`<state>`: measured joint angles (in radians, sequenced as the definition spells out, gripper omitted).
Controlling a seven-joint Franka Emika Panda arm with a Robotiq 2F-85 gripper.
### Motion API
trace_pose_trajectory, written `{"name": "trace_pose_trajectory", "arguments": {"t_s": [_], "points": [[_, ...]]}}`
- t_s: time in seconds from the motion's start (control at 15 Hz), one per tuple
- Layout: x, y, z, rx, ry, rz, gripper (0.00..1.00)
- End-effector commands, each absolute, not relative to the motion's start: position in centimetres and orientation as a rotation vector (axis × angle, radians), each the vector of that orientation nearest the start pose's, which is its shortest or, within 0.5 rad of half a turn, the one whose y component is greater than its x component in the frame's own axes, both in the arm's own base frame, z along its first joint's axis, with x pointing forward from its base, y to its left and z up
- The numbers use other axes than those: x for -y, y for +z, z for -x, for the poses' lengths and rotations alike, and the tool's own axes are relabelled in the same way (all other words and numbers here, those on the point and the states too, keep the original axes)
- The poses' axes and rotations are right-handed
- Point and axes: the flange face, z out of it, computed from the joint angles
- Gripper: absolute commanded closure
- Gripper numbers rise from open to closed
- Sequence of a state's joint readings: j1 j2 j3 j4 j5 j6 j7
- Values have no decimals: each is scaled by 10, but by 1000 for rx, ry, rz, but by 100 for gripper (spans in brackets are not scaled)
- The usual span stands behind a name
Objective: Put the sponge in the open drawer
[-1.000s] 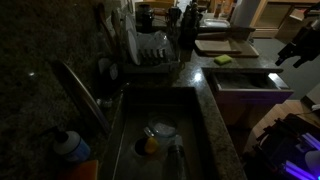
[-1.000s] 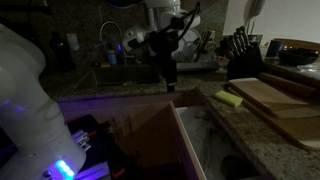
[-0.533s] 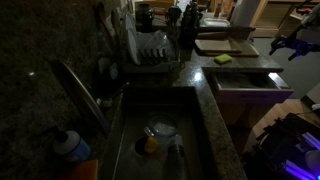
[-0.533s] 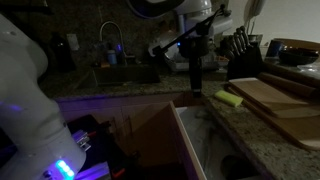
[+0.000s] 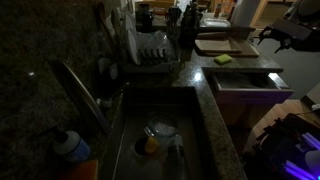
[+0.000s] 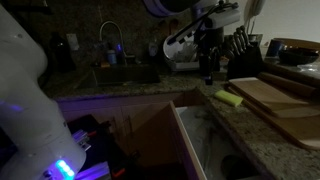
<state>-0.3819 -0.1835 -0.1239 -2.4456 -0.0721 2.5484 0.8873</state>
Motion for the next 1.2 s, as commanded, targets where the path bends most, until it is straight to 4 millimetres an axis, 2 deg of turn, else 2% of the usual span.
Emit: {"name": "trace_pose_trajectory", "arguments": {"t_s": [0.0,0.13,0.27,0.33,0.4,0.47,0.53,0.6,0.67,0.73,1.0,1.07,1.13], "points": [[236,401,-426,-1916,-443,2411,0],[255,377,-449,-2067,-383,2372,0],[279,362,-477,-2221,-359,2244,2],[284,356,-490,-2249,-284,2182,26],[292,348,-504,-2310,-277,2108,26],[274,364,-471,-2219,-336,2190,32],[280,357,-481,-2234,-329,2182,14],[281,352,-483,-2237,-322,2187,20],[280,353,-483,-2235,-322,2189,28],[278,357,-481,-2230,-329,2188,31],[276,365,-479,-2224,-345,2182,32],[276,365,-478,-2225,-344,2181,8],[281,357,-473,-2232,-331,2187,7]]}}
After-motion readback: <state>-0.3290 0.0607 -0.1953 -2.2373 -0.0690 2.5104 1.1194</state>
